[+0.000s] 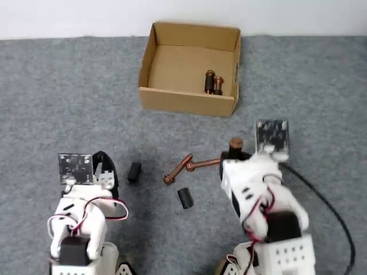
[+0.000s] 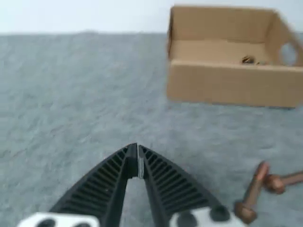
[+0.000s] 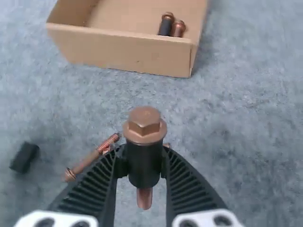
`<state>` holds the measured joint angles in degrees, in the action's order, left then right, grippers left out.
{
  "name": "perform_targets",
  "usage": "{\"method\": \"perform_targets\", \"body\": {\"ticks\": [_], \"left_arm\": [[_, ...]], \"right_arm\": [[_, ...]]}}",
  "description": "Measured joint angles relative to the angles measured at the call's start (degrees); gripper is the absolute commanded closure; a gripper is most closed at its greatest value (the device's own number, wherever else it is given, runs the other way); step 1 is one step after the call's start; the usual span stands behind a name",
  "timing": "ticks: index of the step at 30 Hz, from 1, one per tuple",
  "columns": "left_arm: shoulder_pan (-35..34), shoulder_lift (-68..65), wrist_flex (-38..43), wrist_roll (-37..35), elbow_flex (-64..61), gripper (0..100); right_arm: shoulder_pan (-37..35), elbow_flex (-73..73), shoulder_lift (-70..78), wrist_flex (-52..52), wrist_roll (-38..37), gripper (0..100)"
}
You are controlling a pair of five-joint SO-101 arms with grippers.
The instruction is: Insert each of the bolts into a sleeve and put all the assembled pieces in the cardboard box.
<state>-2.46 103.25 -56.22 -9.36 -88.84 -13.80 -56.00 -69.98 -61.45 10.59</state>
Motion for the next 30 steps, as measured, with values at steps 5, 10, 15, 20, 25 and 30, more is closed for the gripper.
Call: {"method": "perform_targets", "body": {"ticks": [5, 10, 15, 20, 25, 30], "left_arm": [[-0.7, -0.44, 4.04, 0.09, -7.74, 100], [-0.7, -0.35, 4.31, 0.09, -7.91, 100], [-0.7, -0.35, 1.14, 0.35, -7.91, 100], [-0.7, -0.35, 0.44, 0.35, -7.91, 100], [-0.7, -0.35, -1.76, 0.35, -7.91, 99], [-0.7, -0.35, -2.29, 0.35, -7.91, 99]], "right_arm": [[-0.26, 13.54, 15.91, 0.0, 3.43, 99.1], [-0.18, 26.55, 30.33, 0.0, 3.87, 99.1], [-0.18, 39.21, 43.78, 4.4, 3.87, 99.1], [-0.18, 51.96, 58.02, 8.18, 3.87, 99.1], [-0.18, 65.32, 72.62, 10.55, 3.87, 99.1], [-0.18, 78.42, 85.45, 10.9, 0.35, 99.1]]}}
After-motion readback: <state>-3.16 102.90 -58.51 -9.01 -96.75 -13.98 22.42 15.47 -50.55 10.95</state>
